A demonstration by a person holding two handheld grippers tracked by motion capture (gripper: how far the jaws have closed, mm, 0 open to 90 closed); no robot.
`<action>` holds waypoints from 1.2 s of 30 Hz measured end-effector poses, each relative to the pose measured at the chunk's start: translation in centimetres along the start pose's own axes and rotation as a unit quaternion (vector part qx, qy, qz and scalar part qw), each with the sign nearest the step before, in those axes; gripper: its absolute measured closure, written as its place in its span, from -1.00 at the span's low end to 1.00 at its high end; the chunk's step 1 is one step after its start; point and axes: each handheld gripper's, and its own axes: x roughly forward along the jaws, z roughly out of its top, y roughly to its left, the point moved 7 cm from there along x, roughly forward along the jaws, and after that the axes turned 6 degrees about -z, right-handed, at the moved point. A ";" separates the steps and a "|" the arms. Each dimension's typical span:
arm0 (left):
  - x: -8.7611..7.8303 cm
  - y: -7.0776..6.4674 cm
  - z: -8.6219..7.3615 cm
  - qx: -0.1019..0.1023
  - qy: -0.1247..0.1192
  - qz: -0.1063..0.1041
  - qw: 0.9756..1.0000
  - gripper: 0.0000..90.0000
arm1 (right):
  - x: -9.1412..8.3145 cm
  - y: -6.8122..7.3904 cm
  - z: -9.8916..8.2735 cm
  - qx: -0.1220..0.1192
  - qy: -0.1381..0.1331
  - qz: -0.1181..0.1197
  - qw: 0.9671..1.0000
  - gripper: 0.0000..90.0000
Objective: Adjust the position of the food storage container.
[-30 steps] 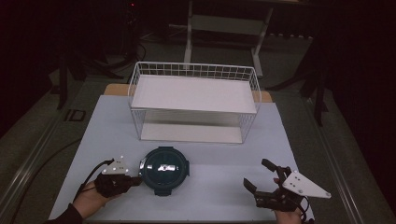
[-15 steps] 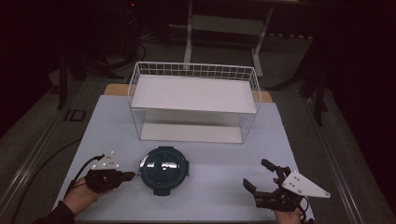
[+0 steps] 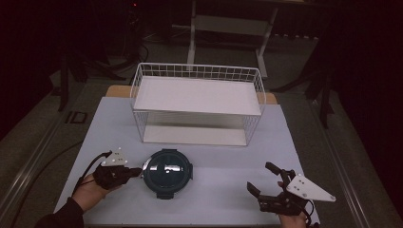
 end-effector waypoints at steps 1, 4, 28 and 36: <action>0.1 0.0 0.1 0.001 0.001 0.000 1.000 1.00 | 0.0 0.0 0.0 -0.001 0.000 0.000 1.000 -0.76; 0.7 -0.4 0.6 0.002 -0.001 -0.005 1.000 1.00 | 0.1 0.1 0.0 -0.004 0.001 0.001 1.000 -0.76; 5.7 -3.2 4.7 0.019 -0.005 -0.061 0.998 1.00 | 0.4 0.1 -0.2 0.000 0.005 0.004 1.000 -0.76; 6.9 -4.2 5.7 0.032 -0.002 -0.070 0.997 1.00 | 0.5 0.1 -0.3 -0.001 0.009 0.005 1.000 -0.76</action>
